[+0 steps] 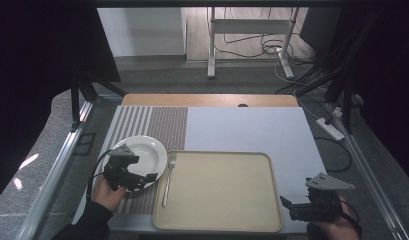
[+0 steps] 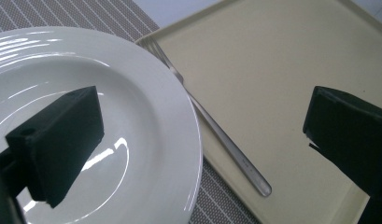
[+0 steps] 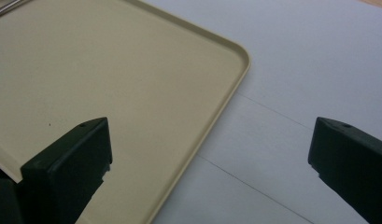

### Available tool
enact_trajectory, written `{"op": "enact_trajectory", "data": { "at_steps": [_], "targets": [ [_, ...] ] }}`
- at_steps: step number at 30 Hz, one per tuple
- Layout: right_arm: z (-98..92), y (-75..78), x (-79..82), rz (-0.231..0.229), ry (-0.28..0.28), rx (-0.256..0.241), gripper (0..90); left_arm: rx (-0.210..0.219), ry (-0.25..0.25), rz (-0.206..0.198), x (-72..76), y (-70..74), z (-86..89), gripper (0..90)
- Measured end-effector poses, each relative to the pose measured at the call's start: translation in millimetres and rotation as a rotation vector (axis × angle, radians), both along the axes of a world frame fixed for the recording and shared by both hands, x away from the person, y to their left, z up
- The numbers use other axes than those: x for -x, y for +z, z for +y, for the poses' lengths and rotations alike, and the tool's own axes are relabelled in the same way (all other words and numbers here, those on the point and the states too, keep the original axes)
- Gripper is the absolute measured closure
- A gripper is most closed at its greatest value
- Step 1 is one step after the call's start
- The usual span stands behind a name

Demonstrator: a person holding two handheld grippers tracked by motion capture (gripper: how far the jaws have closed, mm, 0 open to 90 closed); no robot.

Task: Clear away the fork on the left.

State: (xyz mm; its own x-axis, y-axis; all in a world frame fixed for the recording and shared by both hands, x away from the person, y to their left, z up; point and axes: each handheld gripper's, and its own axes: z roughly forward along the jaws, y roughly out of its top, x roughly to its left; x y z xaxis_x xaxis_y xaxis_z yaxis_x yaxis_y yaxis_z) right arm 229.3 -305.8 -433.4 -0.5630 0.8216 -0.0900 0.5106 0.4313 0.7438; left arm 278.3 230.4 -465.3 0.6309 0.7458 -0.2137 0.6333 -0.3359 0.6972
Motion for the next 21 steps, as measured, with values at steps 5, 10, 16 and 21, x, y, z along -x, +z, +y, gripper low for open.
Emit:
{"op": "enact_trajectory", "data": {
  "at_steps": [5,10,16,21],
  "targets": [
    [0.2,0.0,-0.1,0.0,0.001,0.001,0.3,0.009,0.015,-0.001,6.6,-0.3,5.9,0.0],
    [0.2,-0.1,-0.1,0.001,0.0,0.001,0.3,0.018,0.02,0.007,12.8,-1.4,11.1,0.0],
    [0.3,-0.1,-0.1,0.001,0.0,0.002,0.3,0.036,0.021,0.018,20.6,-2.7,17.5,0.0],
    [0.9,-0.1,-0.1,0.002,-0.001,0.001,0.3,0.035,0.025,0.024,27.5,-4.0,21.1,0.0]
  ]
}}
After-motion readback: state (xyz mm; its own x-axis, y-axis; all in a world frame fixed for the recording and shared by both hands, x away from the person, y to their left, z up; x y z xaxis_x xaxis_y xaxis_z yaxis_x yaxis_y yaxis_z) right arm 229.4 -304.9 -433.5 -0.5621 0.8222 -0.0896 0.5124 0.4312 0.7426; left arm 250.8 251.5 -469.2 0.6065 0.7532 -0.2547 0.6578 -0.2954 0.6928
